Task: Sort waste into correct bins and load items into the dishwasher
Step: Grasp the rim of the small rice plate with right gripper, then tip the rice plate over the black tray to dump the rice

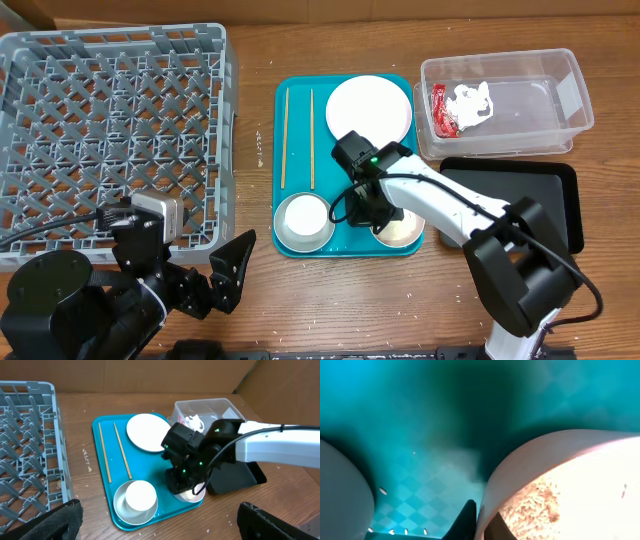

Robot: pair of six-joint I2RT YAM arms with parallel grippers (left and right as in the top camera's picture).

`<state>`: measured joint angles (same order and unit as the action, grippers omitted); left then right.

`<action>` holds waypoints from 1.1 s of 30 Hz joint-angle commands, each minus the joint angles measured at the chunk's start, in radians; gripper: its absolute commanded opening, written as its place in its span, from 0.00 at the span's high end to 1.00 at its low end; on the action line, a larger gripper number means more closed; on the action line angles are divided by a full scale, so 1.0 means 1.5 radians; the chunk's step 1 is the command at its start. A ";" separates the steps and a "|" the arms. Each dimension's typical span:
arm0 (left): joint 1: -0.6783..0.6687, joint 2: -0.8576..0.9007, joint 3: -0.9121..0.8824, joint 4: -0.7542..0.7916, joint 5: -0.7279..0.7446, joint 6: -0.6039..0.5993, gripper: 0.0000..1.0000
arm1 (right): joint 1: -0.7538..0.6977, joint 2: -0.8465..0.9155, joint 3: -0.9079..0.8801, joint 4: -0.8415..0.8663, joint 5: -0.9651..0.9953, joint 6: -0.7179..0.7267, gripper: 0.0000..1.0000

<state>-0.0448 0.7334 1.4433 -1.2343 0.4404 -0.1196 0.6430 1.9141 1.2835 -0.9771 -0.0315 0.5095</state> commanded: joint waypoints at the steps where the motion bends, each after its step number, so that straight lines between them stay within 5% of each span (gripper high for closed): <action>1: 0.004 -0.002 -0.001 0.002 -0.002 0.013 0.00 | -0.011 -0.023 -0.001 0.005 -0.017 0.013 0.96; 12: 0.004 -0.002 -0.001 0.002 -0.002 0.013 0.00 | -0.242 -0.264 0.019 0.020 -0.270 -0.034 0.96; 21: 0.004 -0.002 -0.001 0.002 -0.002 0.013 0.00 | -0.511 -0.273 -0.050 0.004 -0.525 -0.199 0.96; 33: 0.004 -0.002 -0.001 0.002 -0.002 0.013 0.00 | -0.738 -0.266 -0.303 0.260 -1.020 -0.256 0.95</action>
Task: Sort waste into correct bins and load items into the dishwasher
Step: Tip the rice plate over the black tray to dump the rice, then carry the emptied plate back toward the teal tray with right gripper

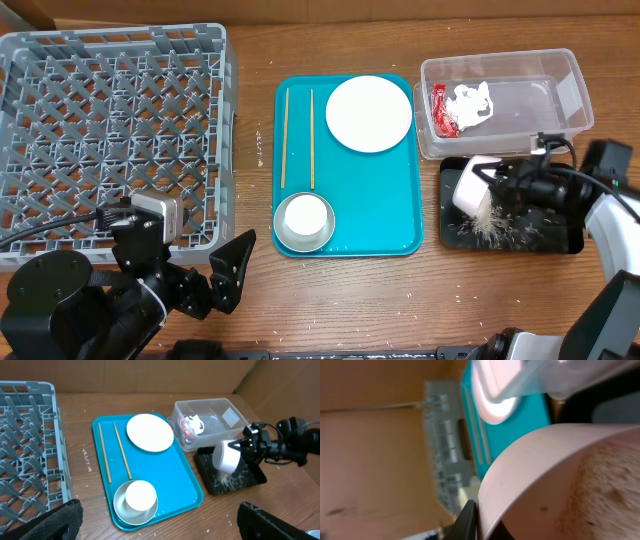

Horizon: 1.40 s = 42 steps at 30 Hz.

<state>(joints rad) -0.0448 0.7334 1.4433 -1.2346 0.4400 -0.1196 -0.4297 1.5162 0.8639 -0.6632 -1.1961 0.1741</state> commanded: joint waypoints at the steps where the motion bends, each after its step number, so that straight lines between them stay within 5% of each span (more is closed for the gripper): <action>1: 0.004 -0.002 -0.001 0.002 -0.002 0.013 0.00 | -0.030 -0.001 -0.026 0.064 -0.248 -0.017 0.95; 15: 0.004 -0.002 -0.001 0.002 -0.002 0.013 0.00 | -0.046 -0.001 -0.026 0.087 -0.243 -0.037 0.96; 23: 0.004 -0.002 -0.001 0.002 -0.002 0.013 0.00 | -0.046 -0.001 -0.026 0.088 -0.050 -0.005 0.96; 26: 0.004 -0.002 -0.001 0.002 -0.002 0.013 0.00 | -0.045 -0.001 -0.026 0.087 -0.139 -0.016 0.96; 30: 0.004 -0.002 -0.001 0.002 -0.002 0.013 0.00 | -0.046 -0.001 -0.026 0.091 -0.055 0.047 0.96; 32: 0.004 -0.002 -0.001 0.002 -0.002 0.013 0.00 | -0.040 -0.002 -0.026 0.098 -0.161 0.004 0.96; 37: 0.004 -0.002 -0.001 0.002 -0.002 0.013 0.00 | 0.034 -0.024 -0.004 0.071 -0.124 0.013 0.96; 42: 0.004 -0.002 -0.001 0.002 -0.002 0.013 0.00 | 0.223 -0.073 0.060 -0.030 0.193 0.013 0.96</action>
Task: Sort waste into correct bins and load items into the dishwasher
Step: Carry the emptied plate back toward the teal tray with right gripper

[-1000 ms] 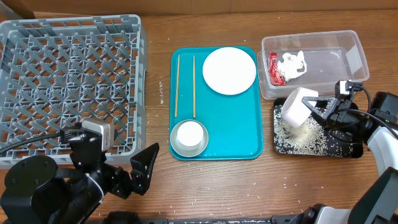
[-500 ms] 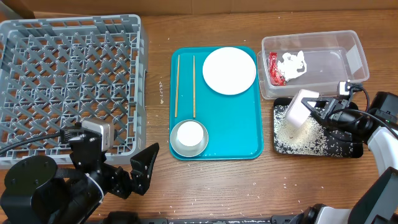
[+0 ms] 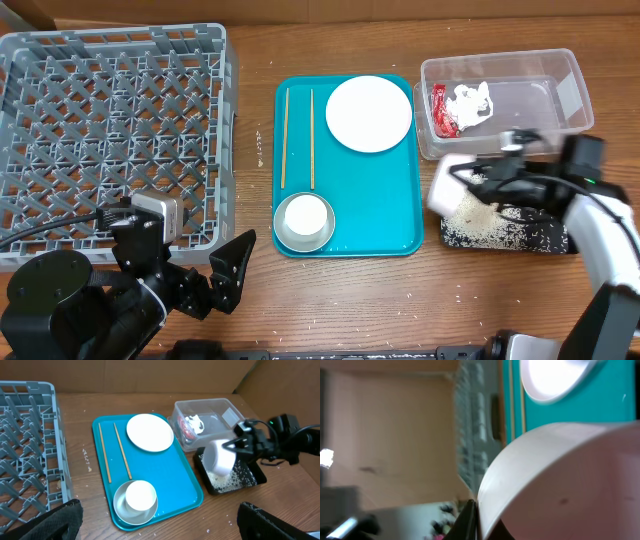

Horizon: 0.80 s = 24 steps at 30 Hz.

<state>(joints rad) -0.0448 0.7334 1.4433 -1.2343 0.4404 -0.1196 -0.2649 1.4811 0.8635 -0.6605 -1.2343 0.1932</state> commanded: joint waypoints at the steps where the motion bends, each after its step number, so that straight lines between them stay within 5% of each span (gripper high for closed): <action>1: 0.004 -0.002 -0.001 0.002 -0.002 0.013 0.00 | 0.171 -0.054 0.079 -0.051 0.324 0.001 0.96; 7: 0.004 -0.002 -0.001 0.002 -0.002 0.013 0.00 | 0.435 -0.047 0.120 -0.059 0.777 0.029 0.96; 17: 0.004 -0.002 -0.001 0.002 -0.002 0.013 0.00 | 0.564 0.080 0.120 0.017 0.874 0.028 0.96; 21: 0.004 -0.002 -0.001 0.002 -0.002 0.013 0.00 | 0.571 0.082 0.126 0.002 0.865 0.028 0.46; 24: 0.004 -0.002 -0.001 0.002 -0.002 0.013 0.00 | 0.571 0.073 0.173 -0.063 0.824 0.028 0.38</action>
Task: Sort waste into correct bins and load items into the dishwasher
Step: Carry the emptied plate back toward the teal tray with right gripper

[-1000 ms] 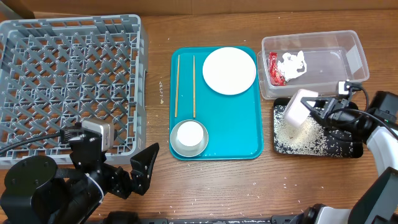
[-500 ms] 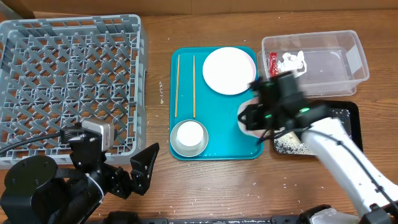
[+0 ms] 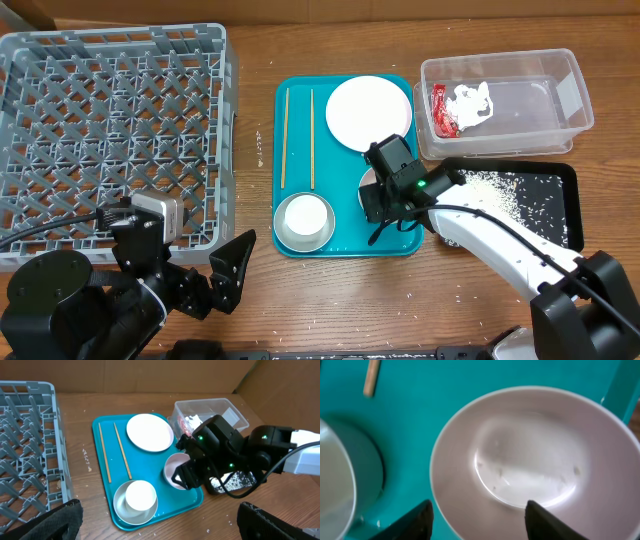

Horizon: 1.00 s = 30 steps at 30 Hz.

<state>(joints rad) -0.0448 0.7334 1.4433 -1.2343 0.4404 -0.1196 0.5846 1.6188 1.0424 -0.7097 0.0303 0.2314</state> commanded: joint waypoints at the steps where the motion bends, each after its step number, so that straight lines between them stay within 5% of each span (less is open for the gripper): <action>1: 0.004 -0.002 -0.001 0.002 -0.002 0.013 0.00 | 0.006 -0.024 0.095 -0.073 -0.054 0.003 0.37; 11: 0.004 -0.002 -0.001 0.037 0.014 -0.031 0.00 | 0.030 -0.026 0.236 -0.205 -0.240 0.004 0.41; 19: 0.004 -0.002 -0.001 0.043 0.018 -0.153 0.00 | 0.080 -0.006 0.228 -0.159 -0.227 0.007 0.47; 25: 0.004 -0.002 -0.001 0.000 0.021 -0.158 0.00 | 0.116 0.065 0.225 -0.136 -0.117 0.056 0.48; 30: 0.004 -0.001 -0.001 0.002 0.014 -0.160 0.00 | 0.116 0.133 0.225 -0.122 -0.118 0.061 0.59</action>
<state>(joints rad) -0.0448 0.7334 1.4425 -1.2346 0.4557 -0.3382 0.7597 1.7721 1.3819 -0.8944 -0.1852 0.2981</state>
